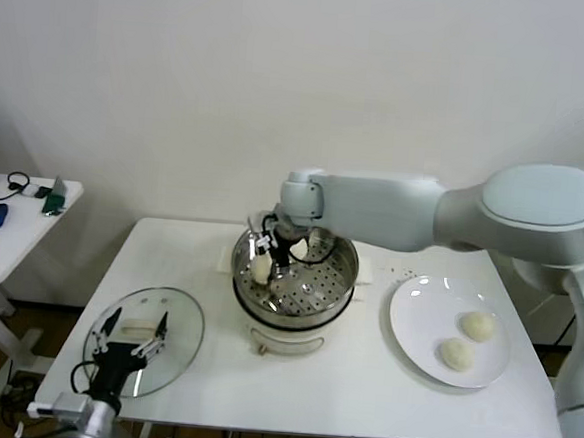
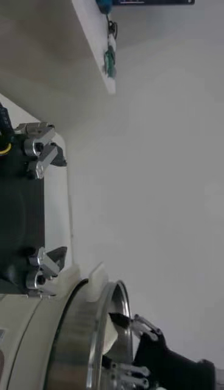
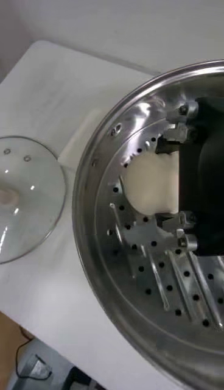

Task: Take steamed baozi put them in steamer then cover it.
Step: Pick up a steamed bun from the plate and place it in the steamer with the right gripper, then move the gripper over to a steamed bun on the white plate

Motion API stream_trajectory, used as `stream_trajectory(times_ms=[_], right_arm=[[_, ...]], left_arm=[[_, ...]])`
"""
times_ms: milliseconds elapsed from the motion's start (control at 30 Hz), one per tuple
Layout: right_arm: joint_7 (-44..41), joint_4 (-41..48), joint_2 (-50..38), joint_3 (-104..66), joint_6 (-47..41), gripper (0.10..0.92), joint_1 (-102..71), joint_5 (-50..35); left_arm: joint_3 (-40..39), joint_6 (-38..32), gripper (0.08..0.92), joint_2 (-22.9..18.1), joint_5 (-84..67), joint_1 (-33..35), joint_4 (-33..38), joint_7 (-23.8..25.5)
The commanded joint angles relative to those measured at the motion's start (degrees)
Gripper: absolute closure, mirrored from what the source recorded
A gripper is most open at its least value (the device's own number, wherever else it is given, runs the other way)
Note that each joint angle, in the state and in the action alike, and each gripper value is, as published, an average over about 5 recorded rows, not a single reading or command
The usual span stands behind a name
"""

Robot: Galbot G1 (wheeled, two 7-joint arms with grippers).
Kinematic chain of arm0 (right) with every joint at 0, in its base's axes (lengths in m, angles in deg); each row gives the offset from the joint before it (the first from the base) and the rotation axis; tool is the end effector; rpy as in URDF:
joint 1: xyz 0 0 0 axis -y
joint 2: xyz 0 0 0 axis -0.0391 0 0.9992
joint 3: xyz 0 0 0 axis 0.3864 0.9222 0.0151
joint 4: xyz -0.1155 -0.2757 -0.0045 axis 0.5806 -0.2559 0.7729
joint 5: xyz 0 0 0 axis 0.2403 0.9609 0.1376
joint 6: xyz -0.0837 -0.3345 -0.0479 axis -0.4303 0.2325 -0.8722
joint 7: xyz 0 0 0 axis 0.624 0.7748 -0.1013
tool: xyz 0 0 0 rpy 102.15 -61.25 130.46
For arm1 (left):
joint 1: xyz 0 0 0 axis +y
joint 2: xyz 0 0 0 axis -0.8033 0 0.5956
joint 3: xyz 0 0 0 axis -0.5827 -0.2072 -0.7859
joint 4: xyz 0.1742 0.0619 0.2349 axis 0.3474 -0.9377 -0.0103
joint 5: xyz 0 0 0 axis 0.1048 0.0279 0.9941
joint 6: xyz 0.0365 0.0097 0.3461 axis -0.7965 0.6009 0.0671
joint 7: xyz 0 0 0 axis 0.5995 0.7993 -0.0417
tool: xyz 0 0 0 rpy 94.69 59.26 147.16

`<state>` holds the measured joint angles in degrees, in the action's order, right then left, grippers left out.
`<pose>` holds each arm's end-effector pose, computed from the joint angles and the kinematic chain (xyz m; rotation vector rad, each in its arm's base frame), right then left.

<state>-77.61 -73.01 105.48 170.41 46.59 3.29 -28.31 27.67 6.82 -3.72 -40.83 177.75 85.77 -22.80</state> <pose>0.5058 0.2000 -0.1137 1.5886 -1.3329 1.6241 0.1782 0.0782 -0.2751 0.0474 -2.9687 -0.1079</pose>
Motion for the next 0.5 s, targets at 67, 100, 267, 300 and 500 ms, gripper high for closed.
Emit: stream_trajectory(times_ms=[67, 100, 267, 300, 500], right_arm=[[-1.3, 2.7, 1.7, -0.5, 0.4, 0.363, -1.2, 0.8], [-1.8, 2.2, 1.3, -0.5, 0.6, 0.340, -0.7, 0.5], [-4.8, -2.1, -2.9, -0.5, 1.9, 0.229, 4.4, -1.0], [-5.7, -3.1, -4.3, -0.4, 2.3, 0.215, 6.0, -1.4], [-12.2, -7.9, -17.7, 4.1, 6.0, 0.203, 16.3, -1.8]], left_arm=[[0.0, -0.1, 0.177, 0.1, -0.2, 0.2, 0.2, -0.1], [0.0, -0.1, 0.177, 0.1, -0.2, 0.3, 0.2, -0.1], [0.0, -0.2, 0.177, 0.3, -0.2, 0.6, 0.4, -0.1], [0.0, -0.2, 0.177, 0.3, -0.2, 0.6, 0.4, -0.1], [-0.3, 0.2, 0.177, 0.3, 0.0, 0.4, 0.5, -0.1]])
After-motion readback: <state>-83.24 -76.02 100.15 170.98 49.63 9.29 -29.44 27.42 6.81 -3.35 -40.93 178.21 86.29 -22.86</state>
